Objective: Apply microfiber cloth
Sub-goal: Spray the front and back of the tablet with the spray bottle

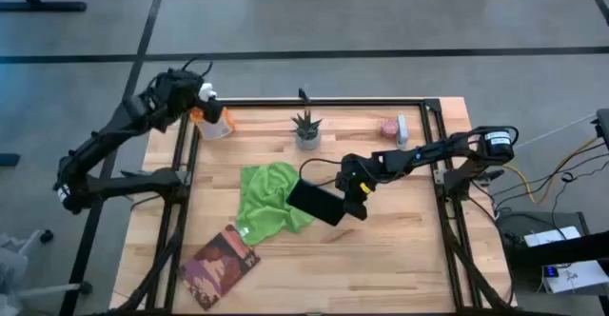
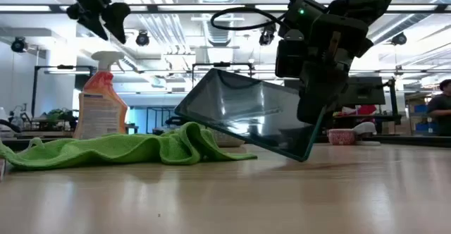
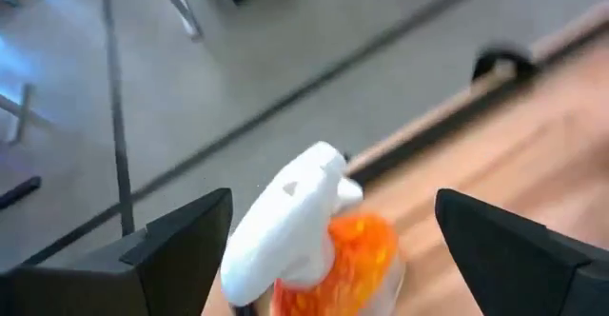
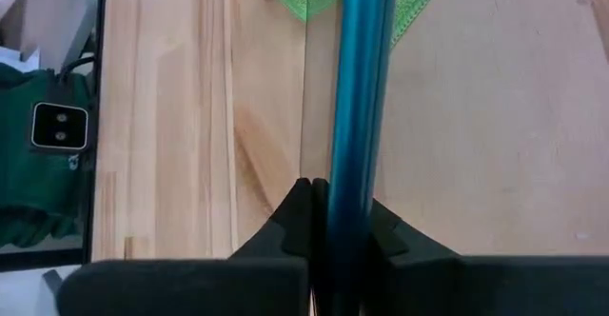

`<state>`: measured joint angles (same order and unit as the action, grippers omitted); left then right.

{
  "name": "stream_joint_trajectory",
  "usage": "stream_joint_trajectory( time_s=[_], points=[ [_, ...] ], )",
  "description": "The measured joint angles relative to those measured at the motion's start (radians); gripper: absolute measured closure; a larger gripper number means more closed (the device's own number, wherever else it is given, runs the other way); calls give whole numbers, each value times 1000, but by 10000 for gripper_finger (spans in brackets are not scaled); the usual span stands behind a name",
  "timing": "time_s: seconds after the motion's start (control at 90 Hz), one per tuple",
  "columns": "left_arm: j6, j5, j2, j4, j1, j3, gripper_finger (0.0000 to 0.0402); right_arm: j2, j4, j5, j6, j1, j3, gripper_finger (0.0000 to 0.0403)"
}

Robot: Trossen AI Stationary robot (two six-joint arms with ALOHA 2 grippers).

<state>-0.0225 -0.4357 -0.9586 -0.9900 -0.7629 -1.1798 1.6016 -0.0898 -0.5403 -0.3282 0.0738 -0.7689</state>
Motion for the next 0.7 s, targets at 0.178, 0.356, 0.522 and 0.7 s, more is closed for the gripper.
stream_joint_trajectory(
  time_s=[0.178, 0.356, 0.522, 0.7],
  points=[
    [-101, 88, -95, -120, -66, -95, 52, 0, 5, 14, 3, -15, 2, 394],
    [-141, 112, -172, -252, -96, -194, 52, 0, 5, 17, 3, -28, 5, 394],
    [-200, 137, -208, -317, -100, -218, 52, 0, 5, 20, 2, -28, 7, 394],
    [-227, 94, -225, -337, -107, -218, 52, 0, 5, 29, -3, -33, 7, 394]
  ],
)
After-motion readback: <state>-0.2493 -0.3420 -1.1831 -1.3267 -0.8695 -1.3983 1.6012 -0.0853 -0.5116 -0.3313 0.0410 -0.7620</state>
